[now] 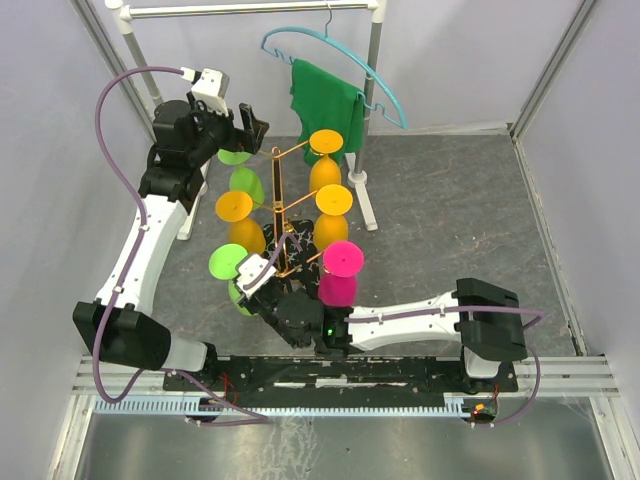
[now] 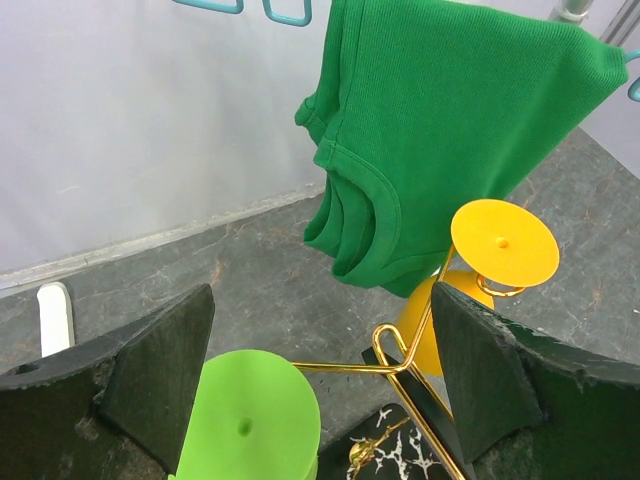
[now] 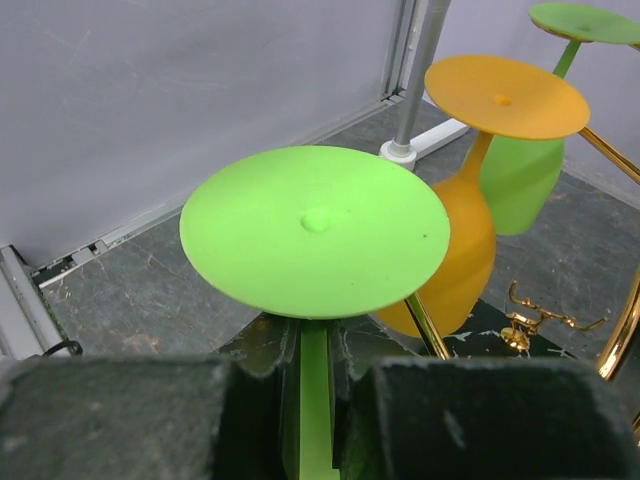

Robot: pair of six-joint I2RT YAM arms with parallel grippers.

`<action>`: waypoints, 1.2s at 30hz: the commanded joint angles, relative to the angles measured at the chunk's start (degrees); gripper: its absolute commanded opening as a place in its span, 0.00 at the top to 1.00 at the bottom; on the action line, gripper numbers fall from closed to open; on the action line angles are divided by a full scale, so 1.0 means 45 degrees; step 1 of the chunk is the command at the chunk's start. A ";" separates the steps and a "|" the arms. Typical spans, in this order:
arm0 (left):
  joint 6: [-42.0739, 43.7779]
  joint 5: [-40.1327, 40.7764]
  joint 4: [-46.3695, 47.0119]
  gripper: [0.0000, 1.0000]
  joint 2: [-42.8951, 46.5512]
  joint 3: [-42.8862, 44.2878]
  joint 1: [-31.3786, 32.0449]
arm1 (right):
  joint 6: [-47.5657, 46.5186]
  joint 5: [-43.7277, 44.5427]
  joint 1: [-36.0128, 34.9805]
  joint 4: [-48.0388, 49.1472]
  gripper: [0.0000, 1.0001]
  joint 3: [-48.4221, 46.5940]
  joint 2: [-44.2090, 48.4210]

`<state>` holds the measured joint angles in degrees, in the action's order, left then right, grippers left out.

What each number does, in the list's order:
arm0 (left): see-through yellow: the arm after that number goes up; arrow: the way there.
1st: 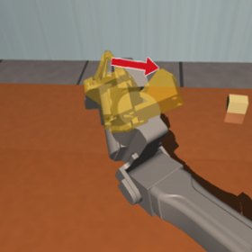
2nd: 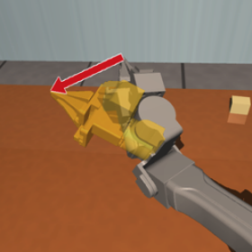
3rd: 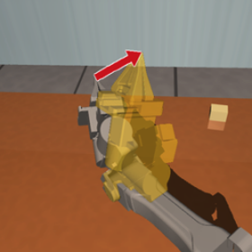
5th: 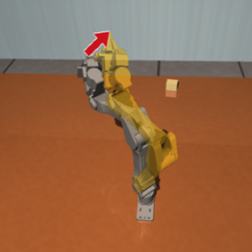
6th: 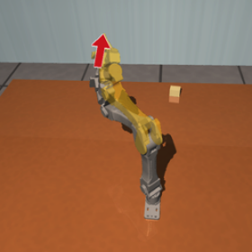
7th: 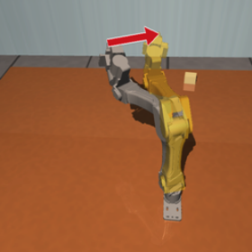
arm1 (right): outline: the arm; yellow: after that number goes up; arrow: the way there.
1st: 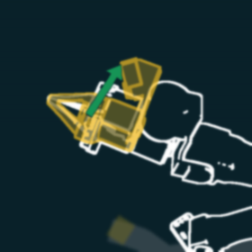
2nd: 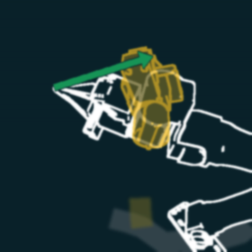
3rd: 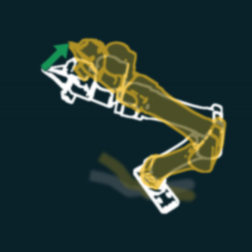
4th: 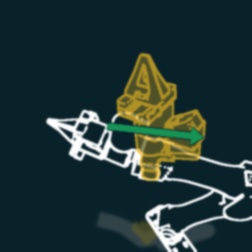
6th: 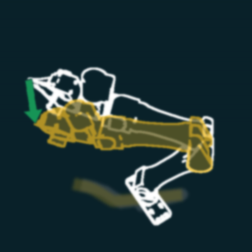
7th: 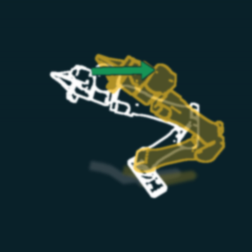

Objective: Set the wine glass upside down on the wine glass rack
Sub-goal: Turn the wine glass upside down at the wine rack.

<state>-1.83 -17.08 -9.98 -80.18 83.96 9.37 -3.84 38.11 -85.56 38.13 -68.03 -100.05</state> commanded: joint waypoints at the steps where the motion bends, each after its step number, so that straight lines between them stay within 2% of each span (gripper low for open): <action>1: -0.0444 -0.0245 0.0727 0.05 0.0457 -0.0045 -0.0060 | -0.0249 0.0006 -0.0555 0.1593 0.97 0.0109 -0.0179; 6: -0.0457 -0.0267 0.0769 0.05 0.0455 -0.0045 -0.0065 | -0.0436 0.0520 -0.0647 0.2635 0.97 0.0068 -0.0647; 19: -0.0501 -0.0259 0.0798 0.05 0.0456 -0.0104 -0.0108 | -0.0563 -0.1692 -0.0750 0.3277 0.96 0.0446 -0.0715; 36: -0.0558 -0.0320 0.0885 0.05 0.0472 -0.0182 -0.0131 | -0.0482 -0.2616 -0.0742 0.3821 0.93 0.0759 -0.0759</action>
<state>-2.04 -17.10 -8.84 -80.18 83.11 9.28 -6.46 32.08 -86.65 52.31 -65.21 -103.98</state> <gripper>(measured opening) 0.947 0.148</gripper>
